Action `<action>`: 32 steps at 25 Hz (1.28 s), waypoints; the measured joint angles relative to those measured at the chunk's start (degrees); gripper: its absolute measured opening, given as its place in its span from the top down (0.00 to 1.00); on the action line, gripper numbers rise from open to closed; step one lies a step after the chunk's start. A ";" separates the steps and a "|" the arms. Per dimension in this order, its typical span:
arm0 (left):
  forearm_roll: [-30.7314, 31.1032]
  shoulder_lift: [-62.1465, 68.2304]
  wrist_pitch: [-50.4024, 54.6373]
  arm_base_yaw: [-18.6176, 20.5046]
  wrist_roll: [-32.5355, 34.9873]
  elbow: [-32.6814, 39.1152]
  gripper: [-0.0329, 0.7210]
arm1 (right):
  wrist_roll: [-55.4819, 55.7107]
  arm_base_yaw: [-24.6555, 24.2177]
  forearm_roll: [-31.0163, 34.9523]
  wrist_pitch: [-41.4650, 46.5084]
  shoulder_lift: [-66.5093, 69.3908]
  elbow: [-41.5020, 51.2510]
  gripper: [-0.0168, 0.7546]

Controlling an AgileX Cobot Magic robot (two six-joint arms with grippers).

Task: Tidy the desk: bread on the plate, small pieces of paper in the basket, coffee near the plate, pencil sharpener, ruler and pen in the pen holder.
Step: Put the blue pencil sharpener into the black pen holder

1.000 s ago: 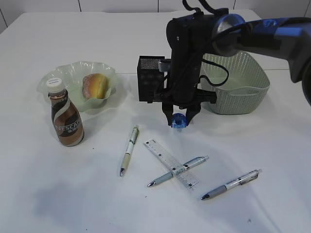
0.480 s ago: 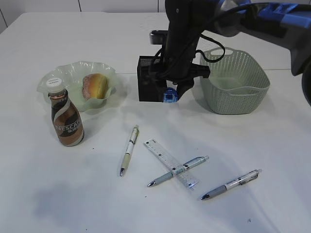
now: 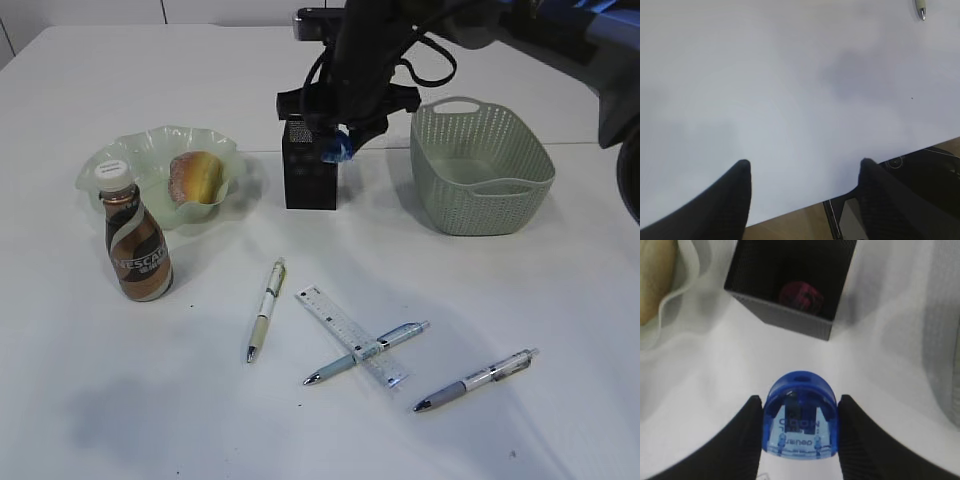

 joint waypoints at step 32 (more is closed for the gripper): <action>2.36 0.00 -3.54 0.00 0.00 0.00 0.34 | -0.75 -0.04 -13.09 -30.39 1.64 -0.94 0.53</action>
